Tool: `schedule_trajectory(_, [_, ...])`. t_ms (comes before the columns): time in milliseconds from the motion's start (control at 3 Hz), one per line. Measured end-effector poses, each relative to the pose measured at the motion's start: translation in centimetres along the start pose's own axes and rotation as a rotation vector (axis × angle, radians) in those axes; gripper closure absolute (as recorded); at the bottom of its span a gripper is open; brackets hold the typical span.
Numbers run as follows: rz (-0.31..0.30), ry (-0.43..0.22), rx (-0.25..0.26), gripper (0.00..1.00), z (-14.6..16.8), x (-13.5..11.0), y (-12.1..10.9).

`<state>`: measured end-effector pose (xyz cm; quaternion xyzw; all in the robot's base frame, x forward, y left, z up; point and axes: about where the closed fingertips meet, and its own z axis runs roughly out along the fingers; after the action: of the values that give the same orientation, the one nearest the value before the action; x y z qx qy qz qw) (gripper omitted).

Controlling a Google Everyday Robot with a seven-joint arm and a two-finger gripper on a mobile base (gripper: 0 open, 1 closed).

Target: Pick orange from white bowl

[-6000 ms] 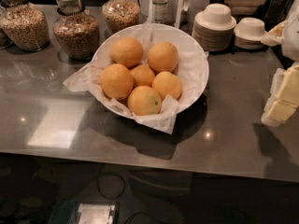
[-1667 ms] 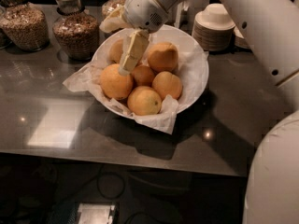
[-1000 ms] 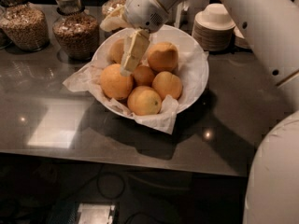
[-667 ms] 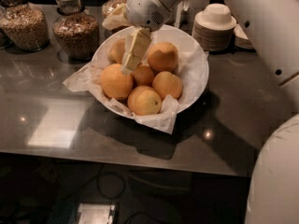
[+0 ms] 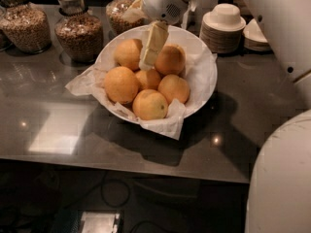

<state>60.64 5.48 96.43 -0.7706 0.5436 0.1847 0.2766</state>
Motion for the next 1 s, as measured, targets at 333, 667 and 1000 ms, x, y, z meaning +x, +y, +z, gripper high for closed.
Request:
schedule_trajectory(333, [0.024,0.01,-0.01,0.06,0.6,1.6,-0.8])
schedule_trajectory(667, [0.053,-0.009,-0.05,0.14,2.5,3.0,-0.9])
schedule_trajectory(1000, [0.079,-0.016,-0.064,0.27,3.3,3.9,-0.8])
